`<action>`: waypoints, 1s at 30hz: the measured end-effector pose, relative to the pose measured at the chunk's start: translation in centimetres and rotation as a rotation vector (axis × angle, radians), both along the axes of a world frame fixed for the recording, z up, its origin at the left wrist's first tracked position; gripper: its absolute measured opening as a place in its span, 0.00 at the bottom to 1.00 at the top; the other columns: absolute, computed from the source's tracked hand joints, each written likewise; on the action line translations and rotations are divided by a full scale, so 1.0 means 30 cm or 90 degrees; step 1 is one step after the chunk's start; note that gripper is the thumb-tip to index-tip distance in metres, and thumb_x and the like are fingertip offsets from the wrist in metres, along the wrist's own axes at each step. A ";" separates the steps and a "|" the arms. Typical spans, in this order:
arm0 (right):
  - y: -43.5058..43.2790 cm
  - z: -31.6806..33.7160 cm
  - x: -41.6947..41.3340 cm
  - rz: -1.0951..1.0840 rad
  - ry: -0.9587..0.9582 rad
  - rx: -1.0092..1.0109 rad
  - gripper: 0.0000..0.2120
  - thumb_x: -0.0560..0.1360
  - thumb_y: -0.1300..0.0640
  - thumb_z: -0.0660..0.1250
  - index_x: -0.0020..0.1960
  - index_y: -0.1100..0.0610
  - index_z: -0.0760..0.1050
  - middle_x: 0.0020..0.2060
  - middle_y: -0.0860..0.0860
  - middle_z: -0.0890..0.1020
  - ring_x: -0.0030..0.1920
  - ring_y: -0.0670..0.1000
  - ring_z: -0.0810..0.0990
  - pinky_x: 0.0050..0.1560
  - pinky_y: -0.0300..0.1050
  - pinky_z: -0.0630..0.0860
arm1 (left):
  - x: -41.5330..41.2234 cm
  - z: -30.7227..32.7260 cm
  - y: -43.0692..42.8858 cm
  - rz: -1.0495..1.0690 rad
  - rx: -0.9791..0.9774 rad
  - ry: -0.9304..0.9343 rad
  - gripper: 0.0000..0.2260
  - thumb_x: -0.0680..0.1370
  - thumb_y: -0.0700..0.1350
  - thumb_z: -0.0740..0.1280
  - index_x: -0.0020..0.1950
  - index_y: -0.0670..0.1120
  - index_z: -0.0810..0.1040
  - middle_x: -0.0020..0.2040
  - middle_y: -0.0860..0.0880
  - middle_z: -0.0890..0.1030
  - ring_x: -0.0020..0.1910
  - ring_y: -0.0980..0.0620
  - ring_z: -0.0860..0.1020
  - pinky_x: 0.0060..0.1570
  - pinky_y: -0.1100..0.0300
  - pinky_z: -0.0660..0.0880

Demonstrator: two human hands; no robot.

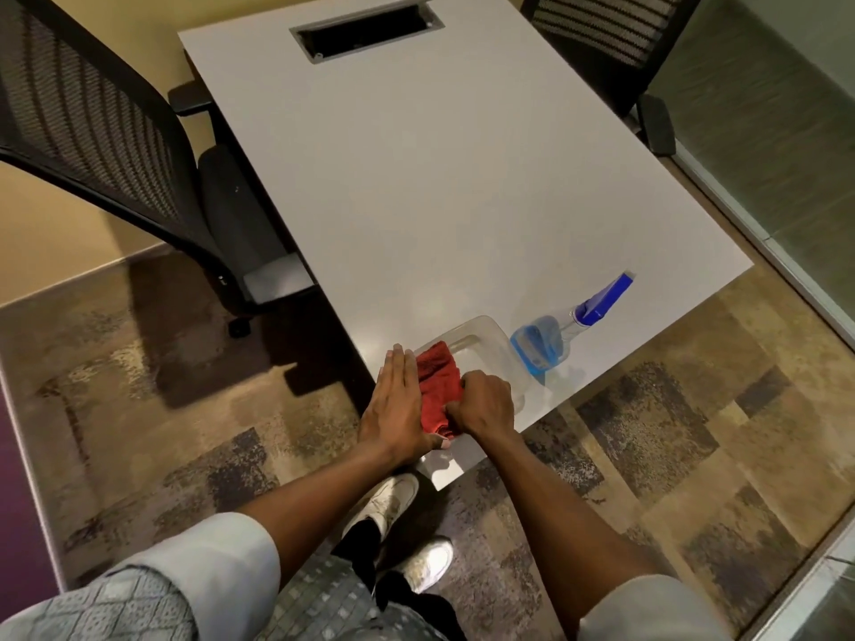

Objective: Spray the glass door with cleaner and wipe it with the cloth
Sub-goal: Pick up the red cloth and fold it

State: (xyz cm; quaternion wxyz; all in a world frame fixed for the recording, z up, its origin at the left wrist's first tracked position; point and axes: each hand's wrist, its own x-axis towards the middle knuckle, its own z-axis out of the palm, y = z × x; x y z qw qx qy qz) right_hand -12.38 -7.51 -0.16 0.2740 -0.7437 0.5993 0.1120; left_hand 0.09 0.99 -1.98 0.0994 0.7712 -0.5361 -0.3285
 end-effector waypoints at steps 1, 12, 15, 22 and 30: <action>0.004 0.010 0.001 -0.035 -0.034 -0.006 0.11 0.78 0.50 0.73 0.43 0.56 0.77 0.40 0.53 0.83 0.43 0.54 0.80 0.63 0.58 0.80 | 0.001 0.008 0.000 0.000 0.003 0.000 0.73 0.63 0.69 0.82 0.86 0.41 0.35 0.88 0.41 0.36 0.87 0.42 0.36 0.87 0.46 0.44; 0.075 0.213 -0.152 -0.429 -0.342 -0.035 0.21 0.77 0.51 0.79 0.67 0.56 0.82 0.61 0.54 0.87 0.58 0.54 0.86 0.66 0.57 0.85 | -0.003 0.069 -0.016 -0.066 0.078 -0.069 0.70 0.68 0.72 0.77 0.85 0.38 0.33 0.87 0.37 0.34 0.87 0.39 0.35 0.86 0.48 0.37; 0.122 0.287 -0.221 -0.481 -0.442 -0.039 0.14 0.75 0.57 0.81 0.59 0.55 0.85 0.52 0.53 0.89 0.52 0.55 0.89 0.57 0.56 0.88 | 0.002 0.080 -0.025 -0.074 0.077 -0.103 0.74 0.65 0.77 0.75 0.85 0.36 0.33 0.85 0.33 0.33 0.86 0.35 0.34 0.86 0.42 0.38; 0.242 0.429 -0.405 -0.371 -0.524 -0.118 0.11 0.73 0.64 0.80 0.53 0.53 0.88 0.48 0.48 0.89 0.50 0.48 0.87 0.53 0.42 0.84 | -0.023 0.226 -0.119 -0.171 -0.124 0.122 0.63 0.62 0.78 0.70 0.86 0.42 0.58 0.88 0.39 0.54 0.88 0.38 0.47 0.86 0.38 0.51; 0.431 0.547 -0.612 -0.383 -0.463 -0.258 0.11 0.72 0.63 0.82 0.50 0.51 0.87 0.47 0.42 0.86 0.52 0.46 0.85 0.52 0.38 0.79 | -0.246 0.446 -0.290 -0.576 -0.142 0.390 0.54 0.71 0.46 0.80 0.89 0.49 0.49 0.90 0.53 0.46 0.89 0.53 0.47 0.86 0.42 0.53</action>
